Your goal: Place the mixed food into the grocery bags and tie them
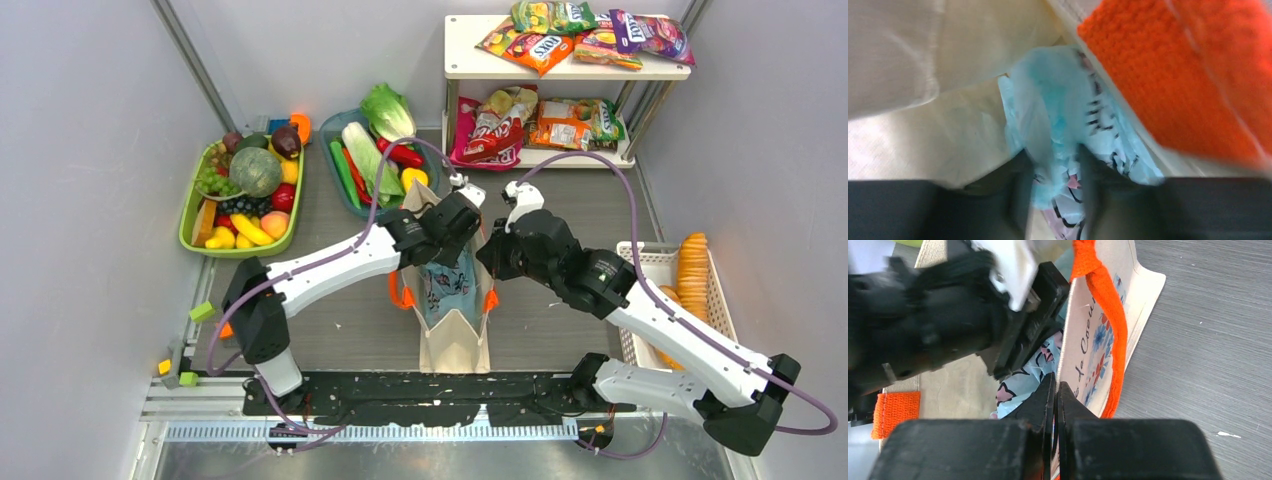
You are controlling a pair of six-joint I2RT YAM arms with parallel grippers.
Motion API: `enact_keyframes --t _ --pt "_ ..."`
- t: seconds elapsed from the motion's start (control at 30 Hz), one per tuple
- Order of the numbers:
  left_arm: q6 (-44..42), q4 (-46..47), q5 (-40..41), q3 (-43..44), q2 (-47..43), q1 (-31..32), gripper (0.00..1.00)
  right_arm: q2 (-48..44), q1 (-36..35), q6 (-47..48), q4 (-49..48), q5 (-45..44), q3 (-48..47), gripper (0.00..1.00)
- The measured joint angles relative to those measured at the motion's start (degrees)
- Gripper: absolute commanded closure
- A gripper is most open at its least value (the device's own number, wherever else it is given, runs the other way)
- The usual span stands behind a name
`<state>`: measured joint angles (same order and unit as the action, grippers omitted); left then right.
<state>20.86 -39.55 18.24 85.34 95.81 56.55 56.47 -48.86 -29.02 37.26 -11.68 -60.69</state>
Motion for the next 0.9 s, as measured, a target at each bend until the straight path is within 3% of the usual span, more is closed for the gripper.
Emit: enact_keyframes --t 0.03,0.07,0.23,0.4,0.6,0.73,0.9 --pt "0.28 -0.31 0.46 0.11 1.11 0.0 0.98 -0.2 0.0 -0.07 -0.07 -0.04 0.17 0.95" --pt "0.42 -0.9 0.85 0.11 1.97 0.0 1.0 -0.44 0.0 -0.11 -0.11 -0.11 0.37 0.95" --pt "-0.09 -3.58 1.75 0.13 1.73 0.09 1.0 -2.21 0.0 -0.52 -0.09 -1.42 1.42 0.95" --pt "-0.57 -5.97 -0.68 1.73 -4.39 0.09 1.0 -3.89 0.0 -1.16 0.11 -4.61 3.1 0.95" --pt "-2.12 -11.43 -2.58 13.68 -13.94 -0.79 1.0 -4.26 0.0 -1.55 0.11 -7.52 4.24 0.95" --pt "-2.32 -14.62 -3.43 21.86 -19.8 -7.61 1.0 -4.26 0.0 -1.57 0.11 -8.26 4.26 0.95" --pt "-2.6 -18.91 -1.16 23.71 -28.2 -21.68 1.0 -4.5 0.09 -1.6 0.52 -9.03 4.26 0.95"
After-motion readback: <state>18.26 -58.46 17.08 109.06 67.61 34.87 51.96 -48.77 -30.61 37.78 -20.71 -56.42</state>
